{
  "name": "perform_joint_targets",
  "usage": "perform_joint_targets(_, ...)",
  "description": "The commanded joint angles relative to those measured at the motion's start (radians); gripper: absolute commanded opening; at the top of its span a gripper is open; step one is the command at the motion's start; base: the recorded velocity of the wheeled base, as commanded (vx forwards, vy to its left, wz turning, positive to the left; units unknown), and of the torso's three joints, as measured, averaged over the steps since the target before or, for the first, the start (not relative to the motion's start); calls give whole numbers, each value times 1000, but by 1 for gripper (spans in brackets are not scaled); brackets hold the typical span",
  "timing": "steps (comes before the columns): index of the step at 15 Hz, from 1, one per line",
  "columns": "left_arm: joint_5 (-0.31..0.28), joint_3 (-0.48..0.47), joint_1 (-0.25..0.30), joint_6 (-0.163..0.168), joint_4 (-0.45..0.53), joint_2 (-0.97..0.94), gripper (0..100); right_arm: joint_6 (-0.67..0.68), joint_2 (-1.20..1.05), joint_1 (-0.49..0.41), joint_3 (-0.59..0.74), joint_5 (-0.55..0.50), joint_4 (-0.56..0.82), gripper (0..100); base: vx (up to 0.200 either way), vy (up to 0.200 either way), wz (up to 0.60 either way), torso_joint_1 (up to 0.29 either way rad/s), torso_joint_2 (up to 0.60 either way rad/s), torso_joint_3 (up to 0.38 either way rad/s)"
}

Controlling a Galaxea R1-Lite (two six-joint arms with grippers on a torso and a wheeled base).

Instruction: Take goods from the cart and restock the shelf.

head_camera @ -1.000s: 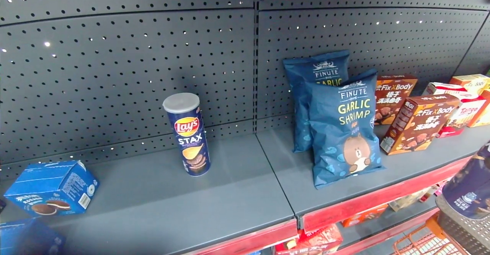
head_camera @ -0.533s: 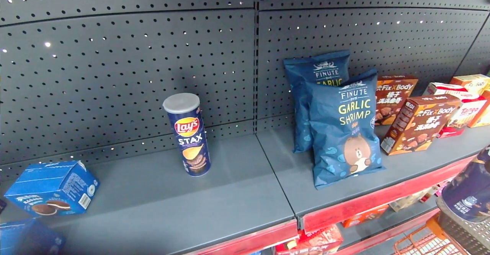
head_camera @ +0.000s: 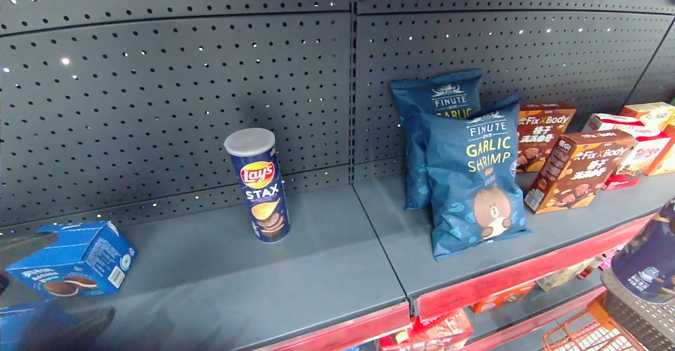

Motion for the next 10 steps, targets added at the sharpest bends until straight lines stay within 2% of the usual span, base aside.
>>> perform_joint_targets(1,-29,10,-21,5,-59,203,100,2,-3,-5,3,1,-1,0,0,0,0,0,0,0)
perform_joint_targets(3,-31,12,-64,-3,-110,310,100,6,-4,-17,23,1,-4,0,0,0,0,0,0,0)
perform_joint_targets(4,-42,13,-74,-21,-150,339,100,6,-6,-20,40,1,-11,0,0,0,0,0,0,0)
perform_joint_targets(5,-92,6,-82,-96,-190,382,100,6,-7,-23,58,1,-33,0,0,0,0,0,0,0)
perform_joint_targets(6,-100,3,-84,-112,-207,418,100,8,-7,-21,63,1,-39,0,0,0,0,0,0,0)
perform_joint_targets(7,-101,10,-85,-101,-248,476,100,12,-3,-21,63,1,-44,0,0,0,0,0,0,0)
perform_joint_targets(9,-112,15,-76,-115,-368,565,100,14,8,-21,58,2,-44,0,0,0,0,0,0,0)
perform_joint_targets(10,-115,3,-76,-123,-397,608,100,16,17,-21,58,2,-45,0,0,0,0,0,0,0)
